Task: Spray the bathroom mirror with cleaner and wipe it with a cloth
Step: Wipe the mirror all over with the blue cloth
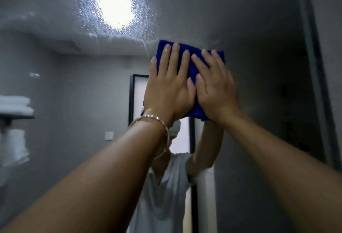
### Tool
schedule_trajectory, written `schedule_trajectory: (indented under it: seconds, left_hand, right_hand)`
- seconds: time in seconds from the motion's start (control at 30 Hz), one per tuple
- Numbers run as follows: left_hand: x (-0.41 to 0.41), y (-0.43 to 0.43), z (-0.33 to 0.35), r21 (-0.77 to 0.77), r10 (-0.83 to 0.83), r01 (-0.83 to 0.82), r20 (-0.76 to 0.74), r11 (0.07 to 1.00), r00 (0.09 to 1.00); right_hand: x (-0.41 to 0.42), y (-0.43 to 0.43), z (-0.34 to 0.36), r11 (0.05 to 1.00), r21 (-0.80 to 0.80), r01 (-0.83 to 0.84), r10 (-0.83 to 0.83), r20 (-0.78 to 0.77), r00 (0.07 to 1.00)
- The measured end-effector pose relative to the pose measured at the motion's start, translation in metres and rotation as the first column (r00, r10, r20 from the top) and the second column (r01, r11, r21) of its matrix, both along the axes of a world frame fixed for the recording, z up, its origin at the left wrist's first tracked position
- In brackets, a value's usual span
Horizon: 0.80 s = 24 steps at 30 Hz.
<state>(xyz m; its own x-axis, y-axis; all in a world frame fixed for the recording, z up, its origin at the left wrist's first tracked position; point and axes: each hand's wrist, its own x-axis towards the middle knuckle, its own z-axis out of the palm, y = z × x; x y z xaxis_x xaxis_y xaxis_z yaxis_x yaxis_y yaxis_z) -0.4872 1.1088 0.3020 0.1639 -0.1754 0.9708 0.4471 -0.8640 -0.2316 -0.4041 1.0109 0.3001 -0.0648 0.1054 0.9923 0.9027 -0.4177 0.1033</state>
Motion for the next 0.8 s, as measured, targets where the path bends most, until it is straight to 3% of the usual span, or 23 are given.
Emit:
schedule_trajectory:
  seconds: [0.13,0.33,0.47,0.57,0.7,0.8]
  left_hand:
    - [0.005,-0.008,-0.034,0.005,-0.009,0.009,-0.01,1.0,1.0]
    - [-0.008,-0.01,-0.041,0.024,0.025,-0.023,-0.102,0.999,0.994]
    - [-0.022,-0.001,-0.042,0.092,0.081,-0.065,-0.178,0.994,0.981]
    - [-0.019,0.007,-0.065,0.108,0.037,-0.019,-0.16,0.994,0.986]
    - [-0.007,0.009,-0.1,0.085,-0.052,0.064,-0.144,0.994,0.988]
    - [0.002,0.001,-0.125,0.083,-0.078,0.091,-0.151,0.992,0.985]
  right_hand:
    - [-0.003,-0.01,-0.034,0.998,-0.056,0.043,-0.046,-0.052,0.998]
    - [-0.031,-0.017,-0.037,0.955,-0.189,0.23,-0.257,-0.137,0.957]
    - [-0.044,-0.01,-0.043,0.98,-0.136,0.142,-0.171,-0.232,0.957]
    - [-0.039,0.0,-0.07,0.996,-0.047,0.071,-0.079,-0.214,0.974]
    - [-0.02,0.002,-0.105,0.996,0.021,0.091,-0.087,-0.163,0.983]
    - [-0.011,-0.007,-0.13,0.992,-0.014,0.122,-0.122,-0.158,0.98]
